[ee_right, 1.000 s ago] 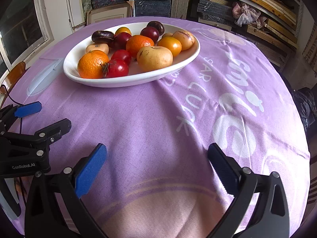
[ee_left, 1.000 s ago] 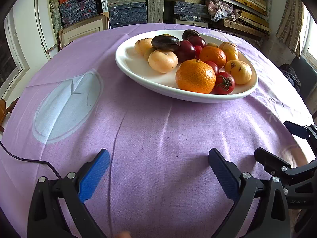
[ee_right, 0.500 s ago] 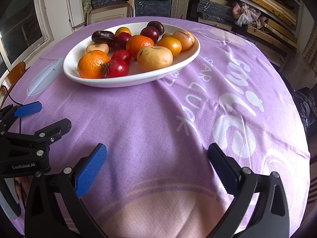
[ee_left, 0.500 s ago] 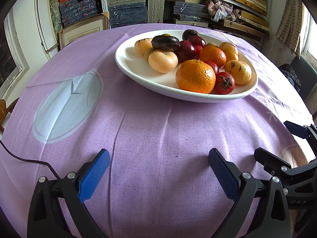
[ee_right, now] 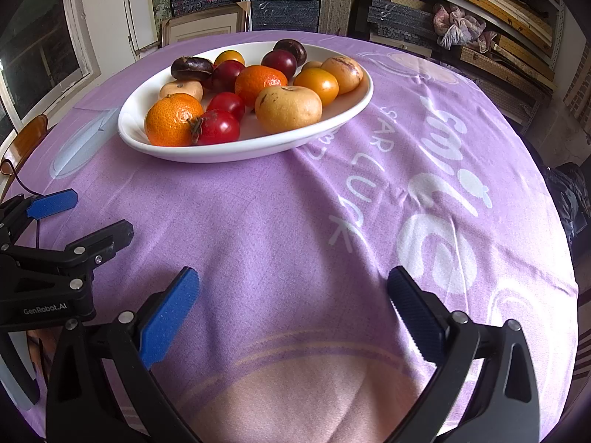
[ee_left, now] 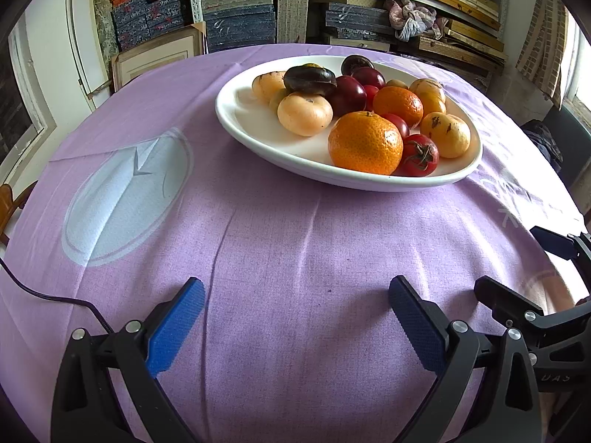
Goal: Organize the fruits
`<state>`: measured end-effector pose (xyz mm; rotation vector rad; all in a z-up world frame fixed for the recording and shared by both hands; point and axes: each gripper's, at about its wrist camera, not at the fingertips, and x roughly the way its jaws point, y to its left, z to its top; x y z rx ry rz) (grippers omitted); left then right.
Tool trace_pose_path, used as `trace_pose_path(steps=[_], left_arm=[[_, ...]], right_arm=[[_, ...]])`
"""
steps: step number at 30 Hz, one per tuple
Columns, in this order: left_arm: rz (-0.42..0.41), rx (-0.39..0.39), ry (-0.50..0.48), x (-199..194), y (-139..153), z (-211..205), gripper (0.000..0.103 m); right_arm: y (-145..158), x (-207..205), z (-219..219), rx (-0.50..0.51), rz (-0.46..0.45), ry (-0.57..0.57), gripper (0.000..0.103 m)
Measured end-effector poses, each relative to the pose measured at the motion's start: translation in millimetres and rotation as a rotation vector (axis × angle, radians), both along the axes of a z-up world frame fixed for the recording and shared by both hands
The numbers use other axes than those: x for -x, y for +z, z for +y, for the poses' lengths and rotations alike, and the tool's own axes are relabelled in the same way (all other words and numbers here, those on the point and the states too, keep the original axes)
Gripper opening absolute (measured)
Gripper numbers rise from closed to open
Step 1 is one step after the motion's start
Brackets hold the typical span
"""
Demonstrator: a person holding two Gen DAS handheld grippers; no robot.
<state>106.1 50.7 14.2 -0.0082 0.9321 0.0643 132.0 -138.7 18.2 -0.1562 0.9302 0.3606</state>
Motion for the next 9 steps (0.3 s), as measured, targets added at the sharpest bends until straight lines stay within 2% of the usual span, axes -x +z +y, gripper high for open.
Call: trace_pose_path(steps=[9], left_arm=[[0.001,0.003,0.002,-0.5,0.3,0.5,0.1]], right_arm=[[0.0,0.2,0.0,0.0,0.0,0.0,0.099]])
